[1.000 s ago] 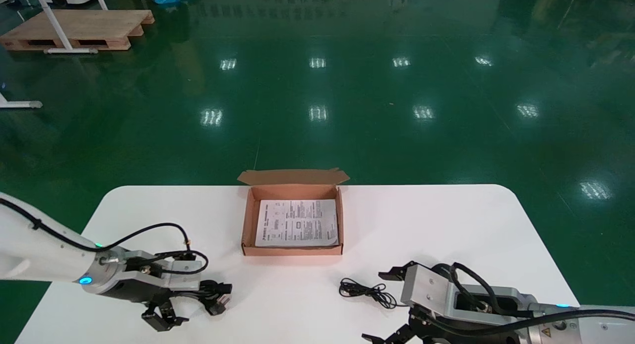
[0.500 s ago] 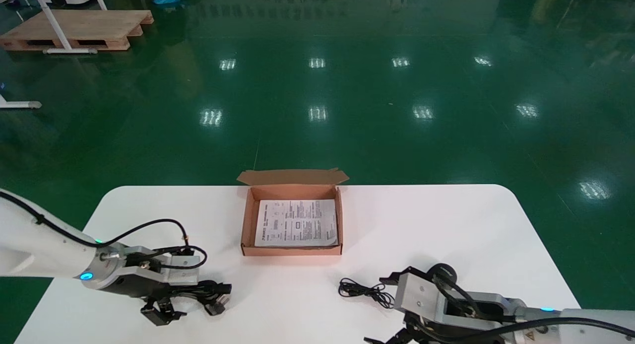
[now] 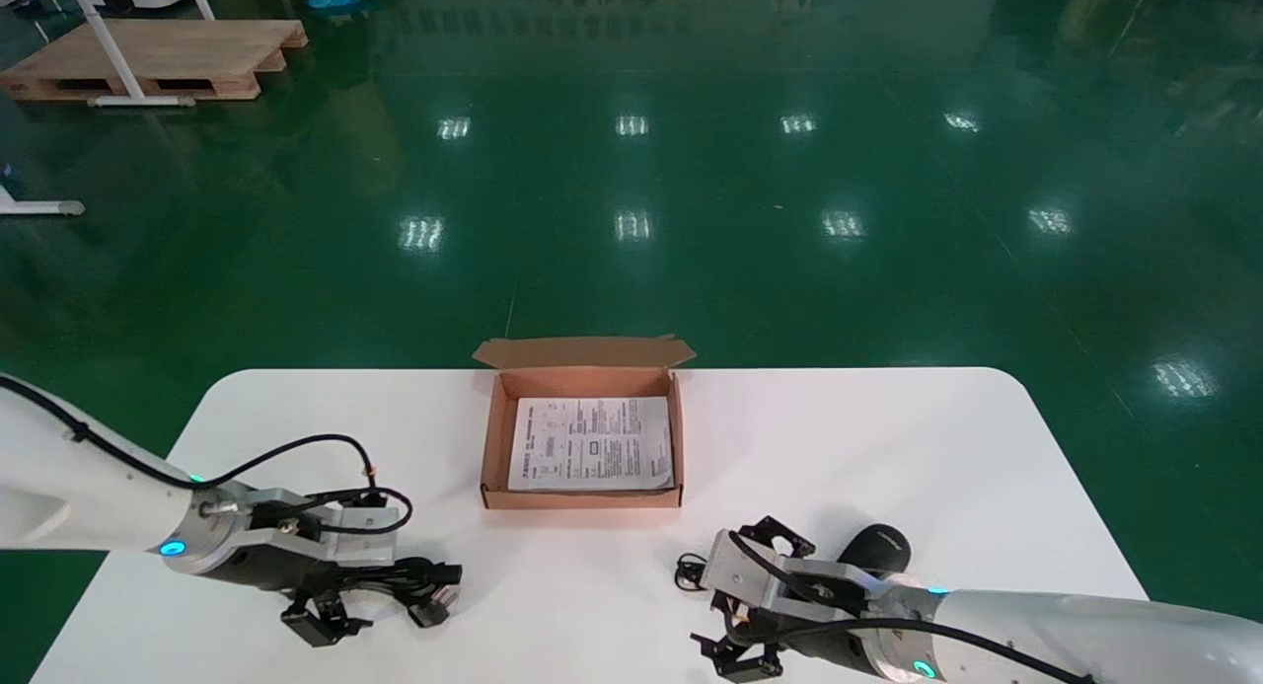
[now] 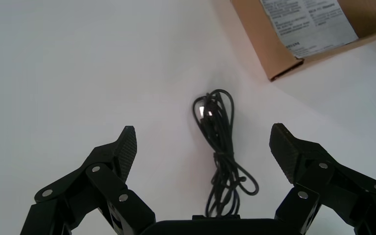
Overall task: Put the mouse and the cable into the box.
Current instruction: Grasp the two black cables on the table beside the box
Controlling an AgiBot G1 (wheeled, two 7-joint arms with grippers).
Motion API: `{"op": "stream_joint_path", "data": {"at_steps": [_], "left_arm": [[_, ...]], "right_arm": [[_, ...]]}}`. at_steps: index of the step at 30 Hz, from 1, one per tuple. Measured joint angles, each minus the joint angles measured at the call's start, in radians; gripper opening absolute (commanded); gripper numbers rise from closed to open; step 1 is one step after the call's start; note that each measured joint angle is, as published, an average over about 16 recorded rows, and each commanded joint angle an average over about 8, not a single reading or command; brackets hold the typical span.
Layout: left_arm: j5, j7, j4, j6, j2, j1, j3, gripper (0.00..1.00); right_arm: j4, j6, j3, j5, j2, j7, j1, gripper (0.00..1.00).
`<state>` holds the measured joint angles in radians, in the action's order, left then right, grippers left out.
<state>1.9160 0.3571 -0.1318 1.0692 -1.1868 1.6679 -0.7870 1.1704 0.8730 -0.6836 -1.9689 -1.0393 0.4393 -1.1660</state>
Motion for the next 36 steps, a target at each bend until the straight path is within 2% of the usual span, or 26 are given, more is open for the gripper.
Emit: {"op": "stream_joint_path", "data": {"at_steps": [8, 16, 17, 18, 24, 25, 26, 36], "left_arm": [[-0.003, 0.017, 0.025, -0.004, -0.007, 0.007, 0.002, 1.0], [-0.006, 0.028, 0.042, -0.007, -0.012, 0.012, 0.004, 1.0], [-0.006, 0.029, 0.044, -0.007, -0.012, 0.013, 0.004, 0.95], [-0.006, 0.03, 0.045, -0.008, -0.012, 0.013, 0.004, 0.85], [-0.006, 0.032, 0.049, -0.008, -0.013, 0.014, 0.004, 0.1], [-0.006, 0.032, 0.049, -0.008, -0.013, 0.014, 0.004, 0.02], [-0.007, 0.032, 0.049, -0.009, -0.014, 0.014, 0.004, 0.0], [-0.007, 0.031, 0.047, -0.009, -0.013, 0.014, 0.004, 0.0]], "right_arm": [[-0.112, -0.056, -0.023, -0.097, -0.078, 0.032, -0.021, 1.0], [-0.187, -0.091, -0.029, -0.137, -0.12, 0.043, -0.039, 1.0], [-0.192, -0.093, -0.029, -0.139, -0.123, 0.044, -0.041, 0.99], [-0.196, -0.095, -0.029, -0.141, -0.125, 0.044, -0.042, 0.91], [-0.208, -0.099, -0.03, -0.145, -0.13, 0.044, -0.048, 0.16], [-0.208, -0.1, -0.03, -0.146, -0.131, 0.044, -0.048, 0.05], [-0.209, -0.1, -0.03, -0.146, -0.131, 0.044, -0.048, 0.0], [-0.202, -0.097, -0.029, -0.141, -0.127, 0.044, -0.045, 0.0]]}}
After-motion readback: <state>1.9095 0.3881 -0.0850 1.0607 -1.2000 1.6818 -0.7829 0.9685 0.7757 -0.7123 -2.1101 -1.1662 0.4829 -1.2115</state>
